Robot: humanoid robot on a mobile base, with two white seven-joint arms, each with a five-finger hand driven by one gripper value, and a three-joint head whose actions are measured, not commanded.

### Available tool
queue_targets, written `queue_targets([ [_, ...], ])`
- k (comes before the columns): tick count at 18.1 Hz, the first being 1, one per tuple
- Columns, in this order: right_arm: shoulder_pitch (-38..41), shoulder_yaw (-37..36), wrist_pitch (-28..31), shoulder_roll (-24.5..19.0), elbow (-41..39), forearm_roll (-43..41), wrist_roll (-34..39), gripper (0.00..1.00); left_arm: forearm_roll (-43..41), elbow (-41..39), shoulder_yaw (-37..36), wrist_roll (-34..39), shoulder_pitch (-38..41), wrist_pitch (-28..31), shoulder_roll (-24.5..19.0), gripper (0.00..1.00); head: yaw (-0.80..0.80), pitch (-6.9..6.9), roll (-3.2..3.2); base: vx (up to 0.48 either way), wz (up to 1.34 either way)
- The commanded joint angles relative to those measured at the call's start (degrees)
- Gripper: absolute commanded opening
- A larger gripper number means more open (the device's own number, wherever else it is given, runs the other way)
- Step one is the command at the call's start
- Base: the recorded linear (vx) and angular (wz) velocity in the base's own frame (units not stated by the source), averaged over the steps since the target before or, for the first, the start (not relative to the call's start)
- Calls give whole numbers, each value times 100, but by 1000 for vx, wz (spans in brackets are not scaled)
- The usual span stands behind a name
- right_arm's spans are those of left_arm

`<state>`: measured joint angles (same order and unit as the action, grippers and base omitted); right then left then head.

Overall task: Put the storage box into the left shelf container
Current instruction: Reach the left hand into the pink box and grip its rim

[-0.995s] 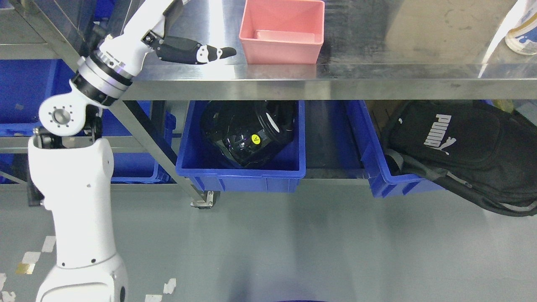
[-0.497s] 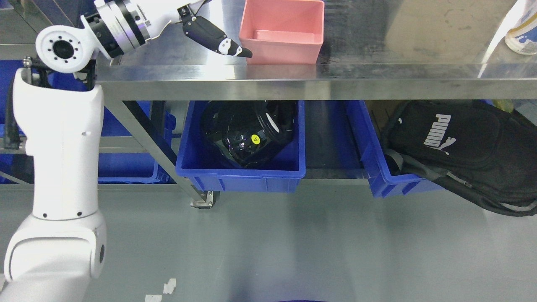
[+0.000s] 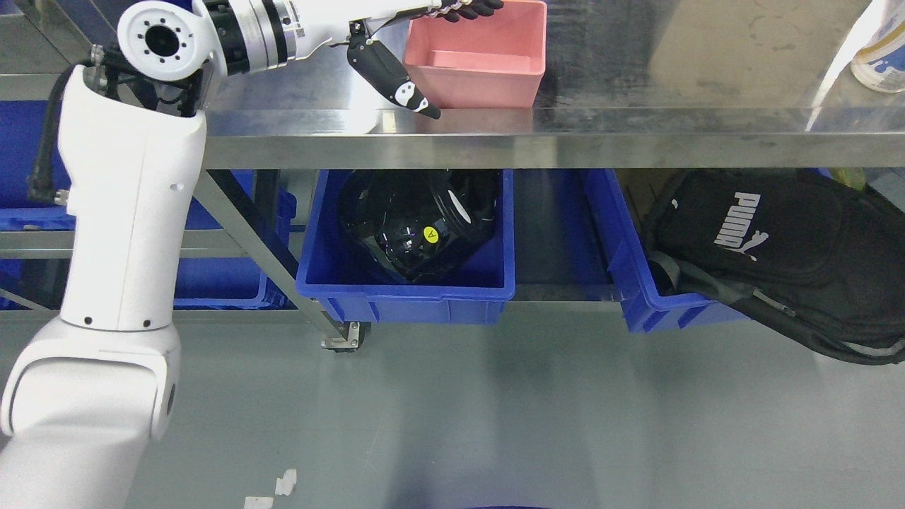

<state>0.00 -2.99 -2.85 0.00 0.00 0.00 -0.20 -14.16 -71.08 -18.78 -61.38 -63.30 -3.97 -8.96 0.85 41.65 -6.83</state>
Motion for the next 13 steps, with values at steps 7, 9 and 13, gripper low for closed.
queue_targets([
  [7,-18,0,-5,100,-100,-123,2,100,-473,1869,-548,-426,-772,54,796,84,0,0,0,0,0],
  [9,-27,0,-5,100,-100,-123,2,100,-535,1870,-565,-515,-772,220,796,81,0,0,0,0,0],
  [13,-18,0,4,100,-100,-123,11,100,-588,1887,-504,-612,-780,441,782,67,0,0,0,0,0],
])
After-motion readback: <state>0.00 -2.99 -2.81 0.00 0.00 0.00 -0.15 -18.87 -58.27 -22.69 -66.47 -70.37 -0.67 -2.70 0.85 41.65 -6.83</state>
